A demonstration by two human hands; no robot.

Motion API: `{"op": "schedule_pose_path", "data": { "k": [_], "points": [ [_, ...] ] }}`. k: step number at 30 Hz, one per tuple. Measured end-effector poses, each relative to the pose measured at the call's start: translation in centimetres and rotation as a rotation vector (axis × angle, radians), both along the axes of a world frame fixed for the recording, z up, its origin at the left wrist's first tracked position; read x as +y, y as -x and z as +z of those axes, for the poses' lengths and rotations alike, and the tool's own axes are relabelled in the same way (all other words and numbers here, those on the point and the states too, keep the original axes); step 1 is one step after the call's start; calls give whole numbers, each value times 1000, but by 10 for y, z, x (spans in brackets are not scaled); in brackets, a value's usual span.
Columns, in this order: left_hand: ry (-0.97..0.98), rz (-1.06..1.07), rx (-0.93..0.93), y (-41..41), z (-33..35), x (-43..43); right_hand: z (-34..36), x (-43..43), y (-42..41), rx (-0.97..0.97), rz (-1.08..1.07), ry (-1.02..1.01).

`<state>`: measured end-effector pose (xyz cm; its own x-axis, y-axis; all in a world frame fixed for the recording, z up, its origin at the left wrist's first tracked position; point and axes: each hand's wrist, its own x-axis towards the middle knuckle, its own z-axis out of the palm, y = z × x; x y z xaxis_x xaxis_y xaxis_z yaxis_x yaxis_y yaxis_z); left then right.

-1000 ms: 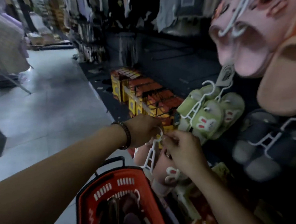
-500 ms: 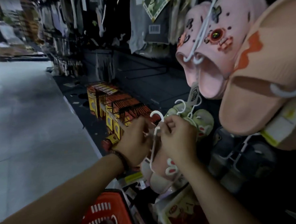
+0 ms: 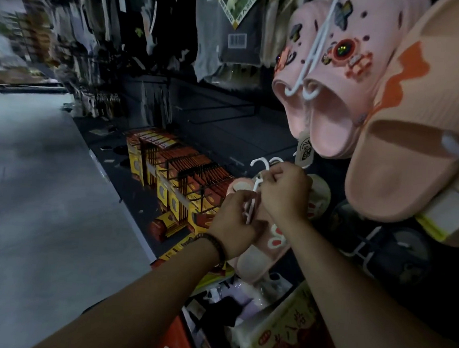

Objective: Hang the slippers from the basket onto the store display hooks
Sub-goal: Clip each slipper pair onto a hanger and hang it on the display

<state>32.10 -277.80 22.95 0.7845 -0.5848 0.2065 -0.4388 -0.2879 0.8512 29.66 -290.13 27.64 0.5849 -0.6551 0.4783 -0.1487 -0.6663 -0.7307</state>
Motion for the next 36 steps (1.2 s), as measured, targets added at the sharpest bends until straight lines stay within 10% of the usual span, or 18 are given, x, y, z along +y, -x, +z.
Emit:
{"op": "schedule_pose_path", "data": {
  "k": [13,36],
  "points": [
    [3,81,236,-6,-65,76,-56,26,44,-121,76,-268],
    [-512,243,495,84,-272,255,-334,178,125,833,471,-809]
  ]
}}
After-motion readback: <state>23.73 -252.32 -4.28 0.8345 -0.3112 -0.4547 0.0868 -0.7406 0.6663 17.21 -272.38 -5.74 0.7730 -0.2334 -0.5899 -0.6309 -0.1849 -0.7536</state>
